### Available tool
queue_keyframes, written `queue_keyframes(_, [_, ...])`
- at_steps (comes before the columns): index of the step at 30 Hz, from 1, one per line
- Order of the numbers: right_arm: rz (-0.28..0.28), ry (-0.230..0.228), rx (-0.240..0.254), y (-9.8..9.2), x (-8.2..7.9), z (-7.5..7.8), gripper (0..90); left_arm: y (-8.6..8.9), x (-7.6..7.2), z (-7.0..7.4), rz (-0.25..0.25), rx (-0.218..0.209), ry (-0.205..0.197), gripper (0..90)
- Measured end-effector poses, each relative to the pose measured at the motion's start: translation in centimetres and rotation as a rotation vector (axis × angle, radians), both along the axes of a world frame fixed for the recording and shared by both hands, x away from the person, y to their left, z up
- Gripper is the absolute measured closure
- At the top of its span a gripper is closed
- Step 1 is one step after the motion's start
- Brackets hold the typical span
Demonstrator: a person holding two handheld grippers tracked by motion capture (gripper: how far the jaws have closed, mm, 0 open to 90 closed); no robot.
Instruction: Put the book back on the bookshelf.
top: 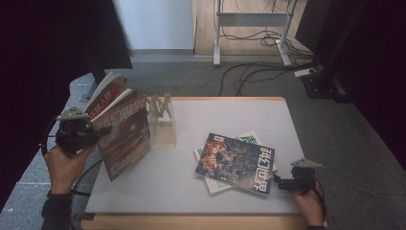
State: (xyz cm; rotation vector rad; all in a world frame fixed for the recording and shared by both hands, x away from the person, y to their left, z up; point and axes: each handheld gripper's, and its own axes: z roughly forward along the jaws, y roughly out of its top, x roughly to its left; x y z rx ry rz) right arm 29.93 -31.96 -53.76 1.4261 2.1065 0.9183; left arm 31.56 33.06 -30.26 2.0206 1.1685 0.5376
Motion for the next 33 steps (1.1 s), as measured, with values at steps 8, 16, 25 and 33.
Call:
queue_keyframes(8, [0.000,0.000,0.000,0.0,0.0,0.0,1.4,-0.3,1.5,-0.5,0.047,-0.015,0.006,84.2])
queue_keyframes(16, [0.000,0.000,0.000,0.0,0.0,0.0,1.4,-1.4,3.1,-0.8,0.088,-0.009,-0.004,84.2])
queue_keyframes(25, [-0.002,0.001,0.002,0.0,0.0,0.0,1.4,-2.4,4.8,-0.8,0.106,-0.014,-0.020,84.2])
queue_keyframes(33, [-0.001,0.001,0.002,0.0,0.0,0.0,1.4,-2.9,6.1,-1.3,0.130,-0.029,-0.045,84.2])
